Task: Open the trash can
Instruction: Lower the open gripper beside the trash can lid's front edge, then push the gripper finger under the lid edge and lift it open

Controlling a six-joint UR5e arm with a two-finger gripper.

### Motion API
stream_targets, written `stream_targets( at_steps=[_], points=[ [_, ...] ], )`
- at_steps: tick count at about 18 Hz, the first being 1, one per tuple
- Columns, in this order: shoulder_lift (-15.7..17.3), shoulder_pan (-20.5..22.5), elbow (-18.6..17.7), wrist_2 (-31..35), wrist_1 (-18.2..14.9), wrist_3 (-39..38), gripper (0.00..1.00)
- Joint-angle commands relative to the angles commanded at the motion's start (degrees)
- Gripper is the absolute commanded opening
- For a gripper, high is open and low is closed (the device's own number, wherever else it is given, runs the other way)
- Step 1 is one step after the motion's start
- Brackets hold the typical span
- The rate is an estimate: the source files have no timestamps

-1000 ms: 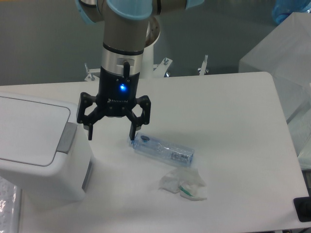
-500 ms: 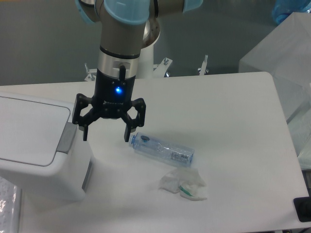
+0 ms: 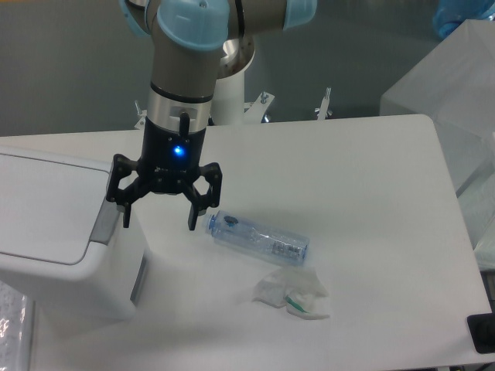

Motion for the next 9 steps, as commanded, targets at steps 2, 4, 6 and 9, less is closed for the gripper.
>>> stream_targets(
  at_steps=[2, 4, 6, 9],
  points=[
    [0.0, -0.1, -0.1, 0.0, 0.1, 0.0, 1.0],
    [-0.3, -0.2, -0.1, 0.0, 0.1, 0.0, 1.0],
    [-0.4, -0.2, -0.1, 0.0, 0.4, 0.0, 1.0],
    [-0.5, -0.8, -0.1, 0.1, 0.4, 0.3, 1.0]
  ],
)
